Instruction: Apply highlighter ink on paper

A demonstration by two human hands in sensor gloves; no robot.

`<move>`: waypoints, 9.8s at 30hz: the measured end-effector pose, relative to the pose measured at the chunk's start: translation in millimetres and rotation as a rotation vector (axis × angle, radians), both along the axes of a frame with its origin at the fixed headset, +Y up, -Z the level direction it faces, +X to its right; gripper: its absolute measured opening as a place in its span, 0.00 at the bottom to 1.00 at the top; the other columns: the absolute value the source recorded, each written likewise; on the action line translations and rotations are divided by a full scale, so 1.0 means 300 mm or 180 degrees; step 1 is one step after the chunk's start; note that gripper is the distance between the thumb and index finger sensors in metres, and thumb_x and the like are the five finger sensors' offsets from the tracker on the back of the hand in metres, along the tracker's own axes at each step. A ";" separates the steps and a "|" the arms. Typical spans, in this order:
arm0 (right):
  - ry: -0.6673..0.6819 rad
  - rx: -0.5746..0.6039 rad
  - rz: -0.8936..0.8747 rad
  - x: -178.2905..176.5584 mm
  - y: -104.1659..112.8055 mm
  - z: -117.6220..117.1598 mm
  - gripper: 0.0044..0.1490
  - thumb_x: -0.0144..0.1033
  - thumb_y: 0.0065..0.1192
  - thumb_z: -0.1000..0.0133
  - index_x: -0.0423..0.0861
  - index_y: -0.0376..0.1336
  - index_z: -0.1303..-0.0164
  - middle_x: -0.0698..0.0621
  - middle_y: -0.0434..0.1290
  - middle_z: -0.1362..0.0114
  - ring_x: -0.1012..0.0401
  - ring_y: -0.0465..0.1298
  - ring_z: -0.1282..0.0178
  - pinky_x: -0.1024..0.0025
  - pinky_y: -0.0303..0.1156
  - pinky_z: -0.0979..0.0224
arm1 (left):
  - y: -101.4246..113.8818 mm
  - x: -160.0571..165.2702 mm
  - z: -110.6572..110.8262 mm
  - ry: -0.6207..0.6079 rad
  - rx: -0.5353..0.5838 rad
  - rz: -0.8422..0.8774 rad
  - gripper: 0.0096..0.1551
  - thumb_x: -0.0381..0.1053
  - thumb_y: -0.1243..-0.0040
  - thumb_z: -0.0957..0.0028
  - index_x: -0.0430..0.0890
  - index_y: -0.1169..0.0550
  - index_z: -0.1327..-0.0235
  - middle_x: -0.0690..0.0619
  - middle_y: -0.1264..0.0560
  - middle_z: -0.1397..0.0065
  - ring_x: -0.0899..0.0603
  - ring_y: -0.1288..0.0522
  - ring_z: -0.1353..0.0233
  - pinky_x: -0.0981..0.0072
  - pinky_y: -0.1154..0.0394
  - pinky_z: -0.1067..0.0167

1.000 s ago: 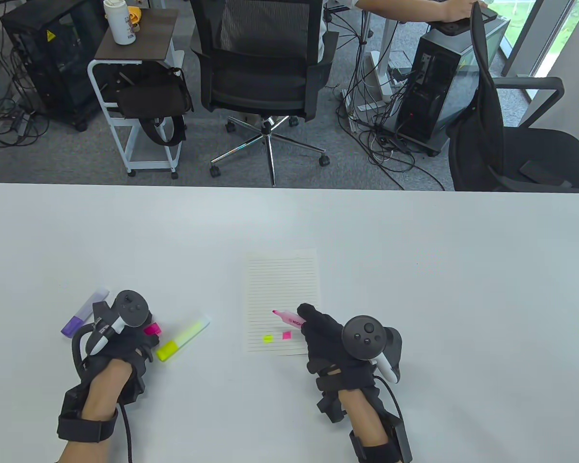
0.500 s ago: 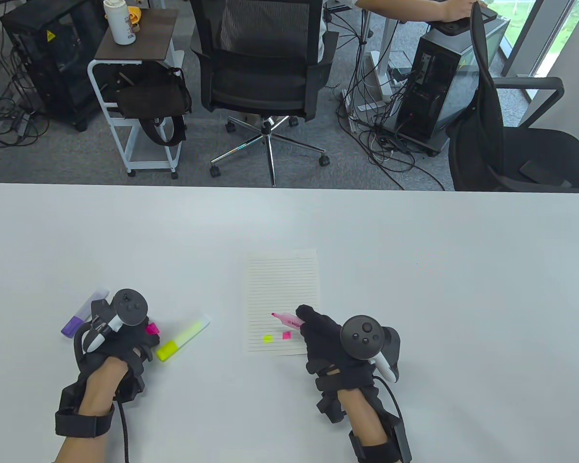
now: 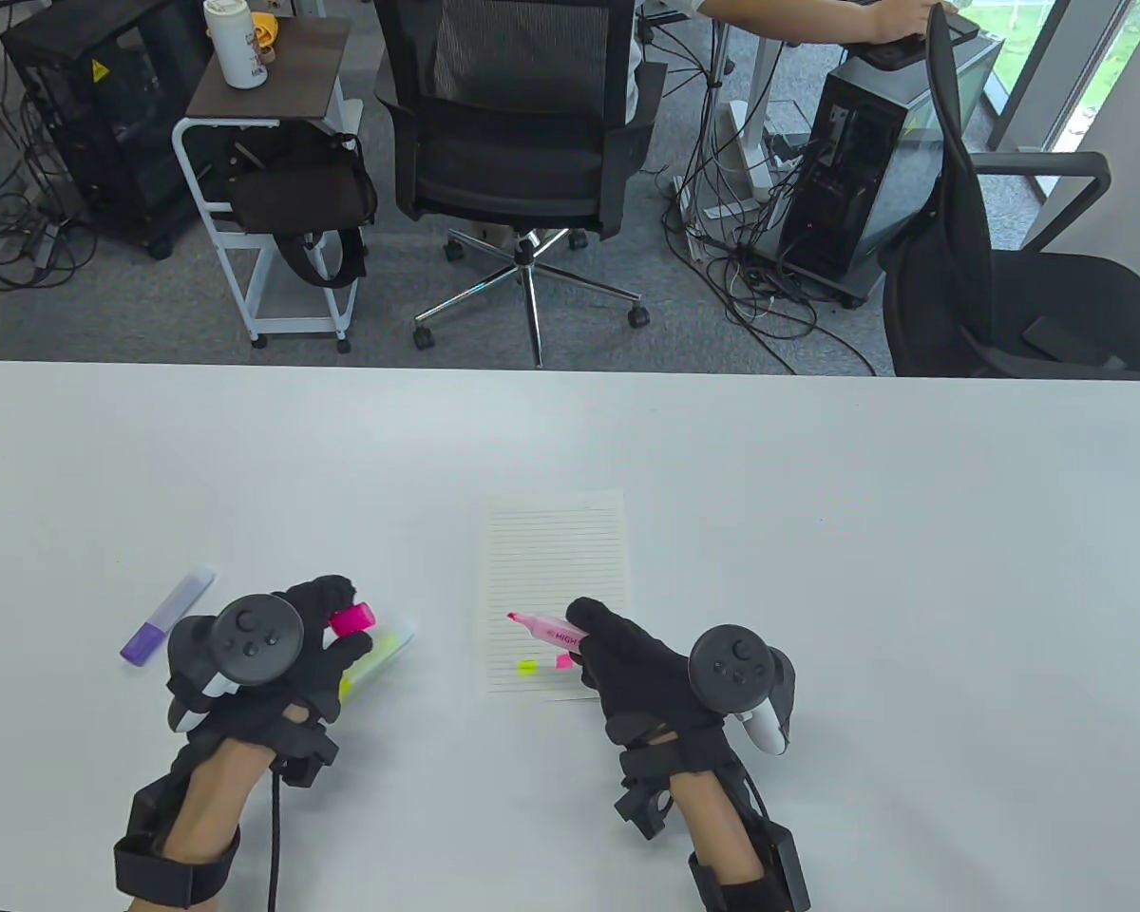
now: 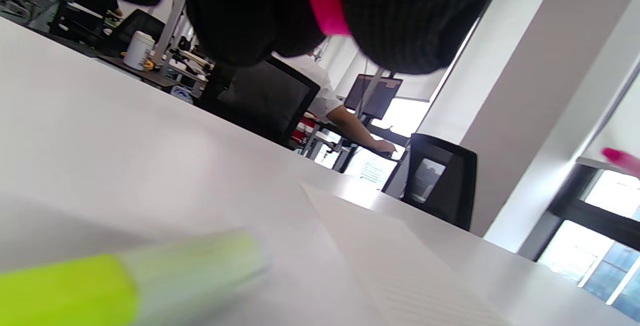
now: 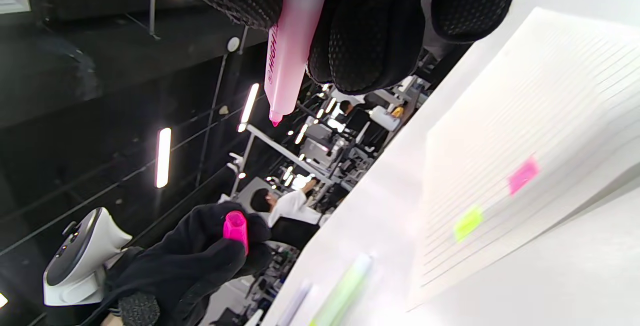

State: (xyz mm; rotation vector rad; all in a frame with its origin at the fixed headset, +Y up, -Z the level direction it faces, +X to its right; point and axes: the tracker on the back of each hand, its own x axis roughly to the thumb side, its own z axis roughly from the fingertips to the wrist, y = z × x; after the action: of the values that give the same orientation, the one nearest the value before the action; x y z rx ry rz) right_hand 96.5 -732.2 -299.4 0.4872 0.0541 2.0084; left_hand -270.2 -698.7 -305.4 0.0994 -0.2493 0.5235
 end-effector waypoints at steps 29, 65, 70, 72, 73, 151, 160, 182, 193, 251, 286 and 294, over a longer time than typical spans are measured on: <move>0.0976 0.0053 0.0377 -0.178 -0.013 0.048 0.28 0.39 0.55 0.32 0.50 0.57 0.21 0.44 0.71 0.30 0.49 0.76 0.43 0.38 0.63 0.24 | -0.078 0.252 0.083 -0.1060 0.0252 0.0283 0.41 0.77 0.40 0.59 0.55 0.27 0.36 0.61 0.20 0.48 0.61 0.14 0.70 0.52 0.14 0.50; 0.0378 0.0129 0.0168 -0.052 -0.033 0.000 0.37 0.50 0.49 0.30 0.51 0.44 0.14 0.39 0.55 0.15 0.40 0.65 0.24 0.33 0.57 0.23 | -0.048 -0.053 -0.007 0.0810 0.0238 0.0040 0.30 0.56 0.34 0.54 0.49 0.24 0.38 0.54 0.20 0.37 0.47 0.13 0.45 0.35 0.27 0.36; 0.0438 0.0096 0.0285 -0.069 -0.034 0.002 0.37 0.50 0.49 0.30 0.50 0.44 0.15 0.39 0.56 0.15 0.41 0.65 0.25 0.33 0.58 0.23 | -0.088 -0.177 -0.042 0.1459 -0.0189 -0.0284 0.30 0.56 0.29 0.57 0.50 0.20 0.41 0.55 0.17 0.39 0.44 0.15 0.39 0.34 0.30 0.33; 0.0451 0.0087 0.0328 -0.072 -0.036 0.003 0.37 0.50 0.49 0.31 0.50 0.44 0.15 0.39 0.56 0.15 0.41 0.66 0.25 0.33 0.58 0.23 | -0.112 -0.202 -0.056 0.1547 -0.0402 -0.0357 0.30 0.56 0.27 0.58 0.50 0.19 0.42 0.56 0.17 0.39 0.43 0.16 0.38 0.34 0.31 0.33; 0.0448 0.0088 0.0337 -0.073 -0.036 0.003 0.37 0.50 0.49 0.30 0.50 0.44 0.15 0.39 0.56 0.15 0.41 0.66 0.25 0.33 0.58 0.23 | -0.126 -0.209 -0.063 0.1565 -0.0517 -0.0404 0.30 0.57 0.27 0.58 0.50 0.20 0.42 0.56 0.17 0.39 0.43 0.17 0.37 0.34 0.31 0.33; 0.0481 -0.0079 0.0464 -0.070 -0.025 0.005 0.37 0.51 0.48 0.30 0.49 0.45 0.15 0.38 0.58 0.16 0.41 0.67 0.26 0.33 0.58 0.23 | -0.083 -0.537 -0.033 0.2578 -0.0652 -0.0071 0.34 0.51 0.35 0.54 0.50 0.28 0.32 0.49 0.28 0.33 0.38 0.32 0.32 0.29 0.42 0.29; 0.0485 -0.0010 0.0439 -0.078 -0.020 0.009 0.38 0.51 0.49 0.30 0.51 0.42 0.14 0.39 0.56 0.15 0.41 0.66 0.25 0.33 0.58 0.23 | 0.025 -0.061 0.013 0.0449 0.0109 0.0136 0.31 0.54 0.35 0.55 0.54 0.26 0.36 0.50 0.27 0.34 0.41 0.23 0.38 0.33 0.34 0.32; 0.0863 0.0373 0.0741 -0.158 -0.002 0.039 0.27 0.40 0.62 0.34 0.52 0.59 0.25 0.43 0.73 0.33 0.53 0.78 0.51 0.43 0.69 0.27 | -0.152 0.336 0.095 -0.1394 -0.0587 0.0419 0.35 0.59 0.51 0.53 0.46 0.32 0.32 0.55 0.20 0.44 0.49 0.14 0.56 0.44 0.21 0.45; 0.1136 0.0367 0.0140 -0.153 0.005 0.035 0.25 0.38 0.65 0.37 0.51 0.64 0.29 0.41 0.77 0.39 0.53 0.78 0.58 0.45 0.72 0.29 | -0.127 0.304 0.066 -0.1484 -0.0584 0.1088 0.34 0.69 0.35 0.58 0.46 0.18 0.49 0.65 0.13 0.79 0.58 0.20 0.88 0.57 0.12 0.64; -0.0736 0.0017 0.1679 0.097 -0.006 -0.044 0.24 0.43 0.66 0.34 0.48 0.65 0.29 0.42 0.78 0.44 0.53 0.78 0.60 0.43 0.69 0.29 | -0.188 0.636 0.053 -0.0978 -0.0823 -0.1828 0.38 0.62 0.48 0.49 0.55 0.36 0.23 0.46 0.44 0.16 0.31 0.41 0.21 0.29 0.50 0.27; -0.0569 -0.0208 0.2055 0.046 -0.036 -0.063 0.22 0.42 0.66 0.34 0.48 0.67 0.32 0.42 0.79 0.44 0.53 0.78 0.61 0.43 0.70 0.29 | -0.255 0.629 0.009 -0.1078 -0.1272 -0.1815 0.37 0.59 0.47 0.49 0.65 0.41 0.24 0.50 0.49 0.19 0.36 0.44 0.24 0.31 0.51 0.26; -0.0678 -0.0068 0.1987 0.051 -0.038 -0.060 0.23 0.42 0.64 0.33 0.49 0.66 0.30 0.43 0.78 0.42 0.53 0.78 0.59 0.43 0.70 0.29 | -0.254 0.629 0.009 -0.1077 -0.1275 -0.1823 0.37 0.59 0.47 0.49 0.65 0.41 0.24 0.51 0.49 0.19 0.36 0.44 0.23 0.31 0.51 0.26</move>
State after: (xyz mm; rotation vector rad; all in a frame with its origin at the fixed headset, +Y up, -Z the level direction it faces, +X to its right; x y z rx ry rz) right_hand 111.8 -743.6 -317.2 0.2529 0.1062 2.6577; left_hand -81.5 -775.0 -302.6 -0.4447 -0.4782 0.0074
